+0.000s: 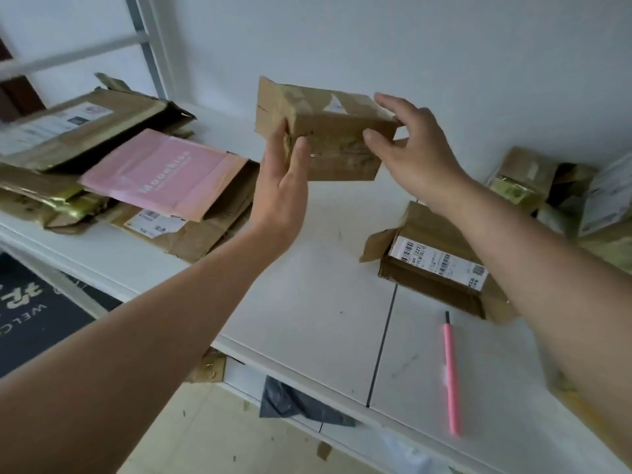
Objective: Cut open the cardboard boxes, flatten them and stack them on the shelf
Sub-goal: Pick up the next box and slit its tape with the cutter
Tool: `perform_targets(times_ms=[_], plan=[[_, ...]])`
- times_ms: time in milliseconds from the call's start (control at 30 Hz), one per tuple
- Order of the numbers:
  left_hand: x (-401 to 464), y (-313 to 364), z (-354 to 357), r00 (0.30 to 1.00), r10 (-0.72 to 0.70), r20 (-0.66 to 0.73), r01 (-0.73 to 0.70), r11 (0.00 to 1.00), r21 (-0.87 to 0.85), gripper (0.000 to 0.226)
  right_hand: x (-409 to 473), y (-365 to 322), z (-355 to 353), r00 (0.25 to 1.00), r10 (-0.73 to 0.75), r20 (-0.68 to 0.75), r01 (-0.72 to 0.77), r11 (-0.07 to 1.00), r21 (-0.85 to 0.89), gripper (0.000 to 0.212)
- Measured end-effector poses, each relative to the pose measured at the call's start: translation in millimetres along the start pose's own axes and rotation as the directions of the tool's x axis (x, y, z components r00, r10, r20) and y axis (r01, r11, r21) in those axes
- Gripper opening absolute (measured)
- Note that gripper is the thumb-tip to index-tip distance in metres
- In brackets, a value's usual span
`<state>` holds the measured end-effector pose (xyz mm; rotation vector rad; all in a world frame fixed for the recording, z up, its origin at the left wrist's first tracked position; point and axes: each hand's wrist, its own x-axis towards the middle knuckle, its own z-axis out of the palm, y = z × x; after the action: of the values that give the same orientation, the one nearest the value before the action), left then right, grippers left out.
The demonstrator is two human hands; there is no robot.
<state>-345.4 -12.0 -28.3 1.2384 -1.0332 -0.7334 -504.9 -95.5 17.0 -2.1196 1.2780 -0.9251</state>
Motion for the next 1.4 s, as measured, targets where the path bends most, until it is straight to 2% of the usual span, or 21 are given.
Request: perform_targets(times_ms=[67, 133, 267, 367, 433, 500, 633, 733, 833, 933, 1067, 1167, 1300, 1400], plan=[[-19.1, 14.1, -15.8, 0.998, 0.028, 0.053, -0.031, 0.998, 0.047, 0.065, -29.3, -19.0, 4.0, 0.999, 0.008, -0.044, -0.009, 1.000, -0.009, 0.051], [-41.2, 23.1, -28.1, 0.998, 0.002, 0.068, -0.011, 0.990, 0.142, 0.064, -61.9, -35.1, 5.8, 0.998, 0.062, -0.025, -0.061, 0.998, 0.017, 0.048], [-85.8, 28.0, -49.7, 0.975, -0.186, 0.119, 0.142, 0.942, 0.305, 0.051, -131.7, -52.8, 6.4, 0.976, 0.214, 0.042, -0.216, 0.974, 0.063, 0.038], [-118.2, 27.4, -54.4, 0.939, -0.308, 0.153, 0.214, 0.870, 0.444, 0.051, -180.3, -46.0, 5.2, 0.917, 0.384, 0.108, -0.385, 0.923, -0.006, 0.036], [-137.9, 26.0, -51.1, 0.923, -0.356, 0.143, 0.256, 0.851, 0.459, 0.052, -204.8, -40.1, 6.9, 0.866, 0.484, 0.127, -0.489, 0.872, 0.013, 0.035], [-153.3, 24.4, -43.8, 0.919, -0.371, 0.134, 0.280, 0.853, 0.441, 0.042, -223.5, -34.9, 7.4, 0.844, 0.523, 0.120, -0.533, 0.843, 0.077, 0.033], [-166.7, 21.3, -23.5, 0.896, -0.426, 0.123, 0.355, 0.856, 0.376, 0.039, -243.3, -20.8, 3.4, 0.832, 0.539, 0.134, -0.554, 0.819, 0.147, 0.032], [-162.1, 26.5, -2.4, 0.905, -0.413, 0.098, 0.355, 0.864, 0.358, 0.046, -245.3, -9.4, -7.8, 0.793, 0.582, 0.179, -0.607, 0.735, 0.301, 0.022], [-153.9, 32.5, 20.2, 0.924, -0.378, 0.061, 0.327, 0.861, 0.389, 0.049, -243.3, 4.2, -23.6, 0.785, 0.583, 0.211, -0.613, 0.678, 0.406, 0.031], [-147.5, 39.5, 44.0, 0.928, -0.371, 0.019, 0.322, 0.828, 0.460, 0.040, -243.1, 16.9, -43.1, 0.790, 0.540, 0.290, -0.611, 0.656, 0.443, 0.036], [-136.8, 52.0, 71.4, 0.933, -0.359, -0.015, 0.325, 0.827, 0.458, 0.035, -242.4, 34.3, -71.3, 0.830, 0.448, 0.331, -0.557, 0.675, 0.484, 0.031], [-135.0, 52.8, 80.6, 0.916, -0.398, -0.050, 0.383, 0.831, 0.403, 0.033, -236.8, 47.2, -86.3, 0.842, 0.430, 0.326, -0.540, 0.682, 0.493, 0.027], [-151.6, 42.9, 78.4, 0.851, -0.524, -0.033, 0.510, 0.810, 0.290, 0.051, -230.6, 56.8, -86.6, 0.824, 0.410, 0.391, -0.554, 0.724, 0.410, 0.031], [-156.8, 35.3, 72.9, 0.819, -0.573, -0.026, 0.569, 0.807, 0.161, 0.056, -224.2, 58.8, -79.4, 0.841, 0.391, 0.375, -0.524, 0.762, 0.381, 0.028]])
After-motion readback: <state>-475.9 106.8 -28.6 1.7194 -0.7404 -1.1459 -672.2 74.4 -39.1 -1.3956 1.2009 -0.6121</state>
